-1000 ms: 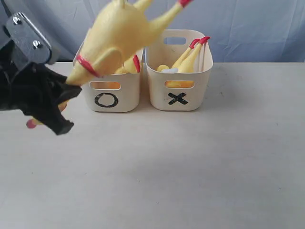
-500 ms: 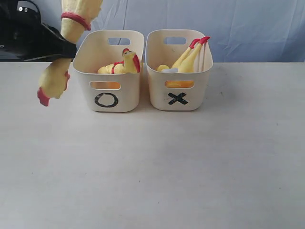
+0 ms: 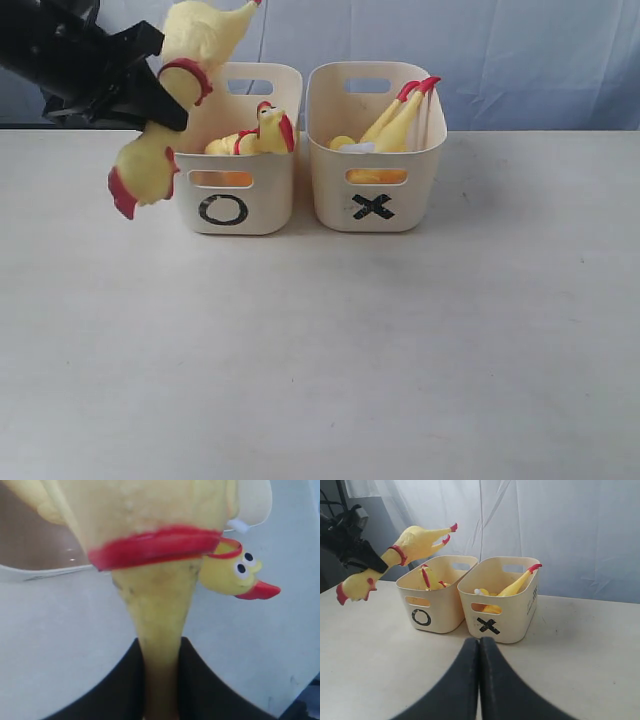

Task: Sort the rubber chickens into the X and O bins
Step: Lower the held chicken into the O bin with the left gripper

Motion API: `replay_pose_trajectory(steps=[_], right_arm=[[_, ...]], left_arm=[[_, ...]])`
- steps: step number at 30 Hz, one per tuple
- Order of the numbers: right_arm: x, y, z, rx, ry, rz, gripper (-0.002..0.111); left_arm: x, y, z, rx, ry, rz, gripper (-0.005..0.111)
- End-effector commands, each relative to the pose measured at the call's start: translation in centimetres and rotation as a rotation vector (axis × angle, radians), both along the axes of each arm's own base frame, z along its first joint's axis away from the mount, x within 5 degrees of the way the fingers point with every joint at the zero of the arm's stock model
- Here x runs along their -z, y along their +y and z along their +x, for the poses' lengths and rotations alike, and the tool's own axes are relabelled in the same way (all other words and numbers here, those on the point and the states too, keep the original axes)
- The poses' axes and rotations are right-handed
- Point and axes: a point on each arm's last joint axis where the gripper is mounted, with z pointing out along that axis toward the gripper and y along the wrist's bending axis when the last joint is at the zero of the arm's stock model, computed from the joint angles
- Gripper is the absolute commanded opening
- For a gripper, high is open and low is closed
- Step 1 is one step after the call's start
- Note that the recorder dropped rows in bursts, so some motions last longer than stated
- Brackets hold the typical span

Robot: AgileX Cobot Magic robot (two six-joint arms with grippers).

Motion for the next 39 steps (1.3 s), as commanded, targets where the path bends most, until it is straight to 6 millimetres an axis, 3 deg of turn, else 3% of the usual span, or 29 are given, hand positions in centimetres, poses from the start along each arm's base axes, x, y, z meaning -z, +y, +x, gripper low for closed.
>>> replay_pose_trajectory(steps=[1, 8, 18, 39], right_arm=[[0.1, 0.0, -0.1, 0.003, -0.012, -0.003, -0.001], [0.1, 0.0, -0.1, 0.003, -0.012, -0.003, -0.001], [0.1, 0.0, -0.1, 0.001, -0.011, -0.002, -0.001], [0.1, 0.0, -0.1, 0.001, -0.011, -0.002, -0.001]], left_arm=[[-0.7, -0.6, 0.9, -0.034, 0.042, -0.123, 0.000], [-1.0, -0.3, 0.7, -0.052, 0.105, -0.133, 0.000], [-0.4, 2.2, 1.0, -0.161, 0.166, -0.064, 0.000], [-1.1, 1.5, 1.2, -0.132, 0.133, -0.176, 0.000]])
